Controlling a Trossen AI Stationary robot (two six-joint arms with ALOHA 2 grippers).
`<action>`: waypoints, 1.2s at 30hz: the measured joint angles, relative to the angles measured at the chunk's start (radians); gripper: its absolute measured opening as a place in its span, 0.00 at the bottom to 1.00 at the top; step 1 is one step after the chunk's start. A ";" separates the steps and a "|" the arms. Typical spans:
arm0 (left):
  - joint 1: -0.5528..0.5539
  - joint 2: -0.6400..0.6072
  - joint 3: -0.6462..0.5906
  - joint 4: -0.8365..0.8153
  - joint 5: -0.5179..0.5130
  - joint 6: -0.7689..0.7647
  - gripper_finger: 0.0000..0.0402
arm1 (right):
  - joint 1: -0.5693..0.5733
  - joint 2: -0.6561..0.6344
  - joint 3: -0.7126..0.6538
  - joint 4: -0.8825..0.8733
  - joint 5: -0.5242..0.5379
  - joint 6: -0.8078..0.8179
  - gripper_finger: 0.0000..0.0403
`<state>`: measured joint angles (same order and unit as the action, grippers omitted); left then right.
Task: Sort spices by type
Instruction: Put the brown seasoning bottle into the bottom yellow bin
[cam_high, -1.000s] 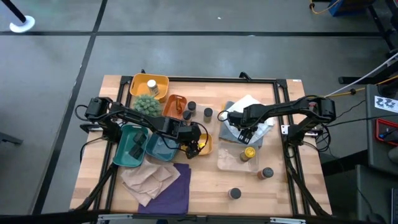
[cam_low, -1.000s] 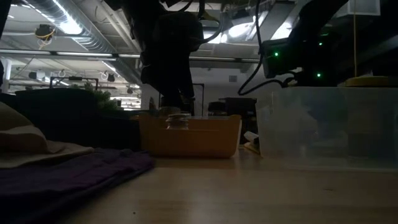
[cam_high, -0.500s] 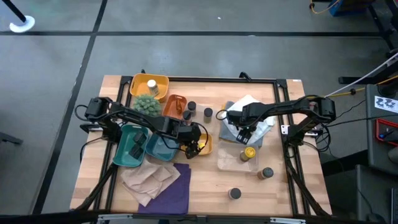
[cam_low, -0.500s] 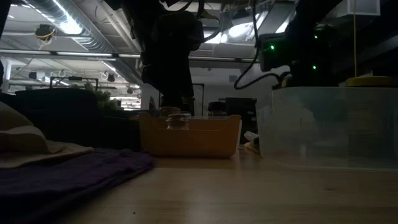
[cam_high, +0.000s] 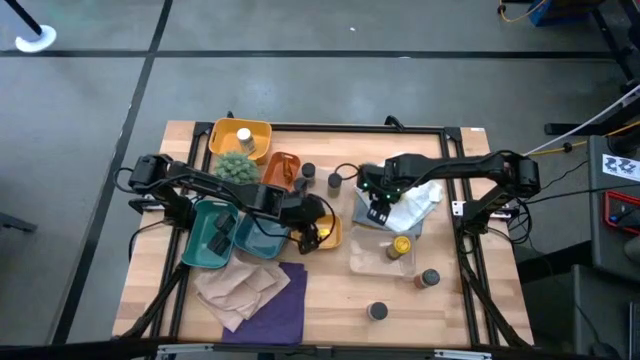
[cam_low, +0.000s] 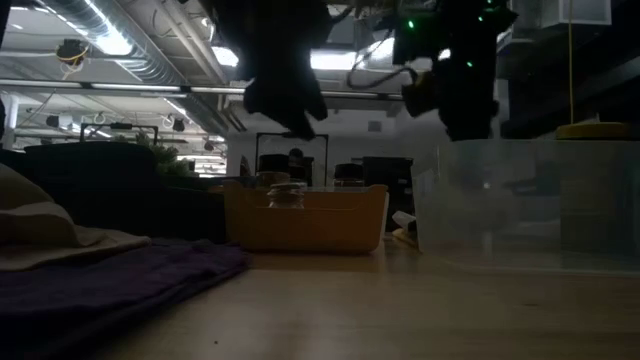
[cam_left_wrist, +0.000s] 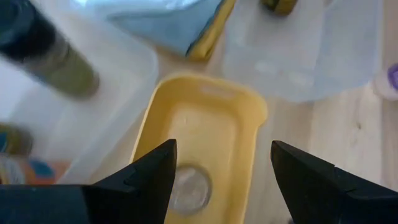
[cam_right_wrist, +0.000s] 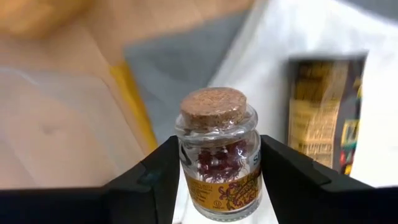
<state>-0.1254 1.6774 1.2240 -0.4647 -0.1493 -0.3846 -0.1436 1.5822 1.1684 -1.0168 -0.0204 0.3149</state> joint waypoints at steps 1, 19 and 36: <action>-0.001 -0.002 0.000 0.015 0.000 0.019 0.61 | 0.000 0.000 0.017 0.000 0.000 -0.007 0.48; -0.010 -0.003 0.000 0.244 -0.001 0.473 0.61 | 0.048 0.000 0.069 0.284 -0.321 -0.176 0.48; -0.096 -0.003 0.000 0.351 -0.004 0.690 0.61 | 0.221 0.000 0.069 0.456 -0.342 -0.244 0.49</action>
<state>-0.2210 1.6741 1.2243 -0.1137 -0.1528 0.3059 0.0772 1.5818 1.2369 -0.5606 -0.3622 0.0711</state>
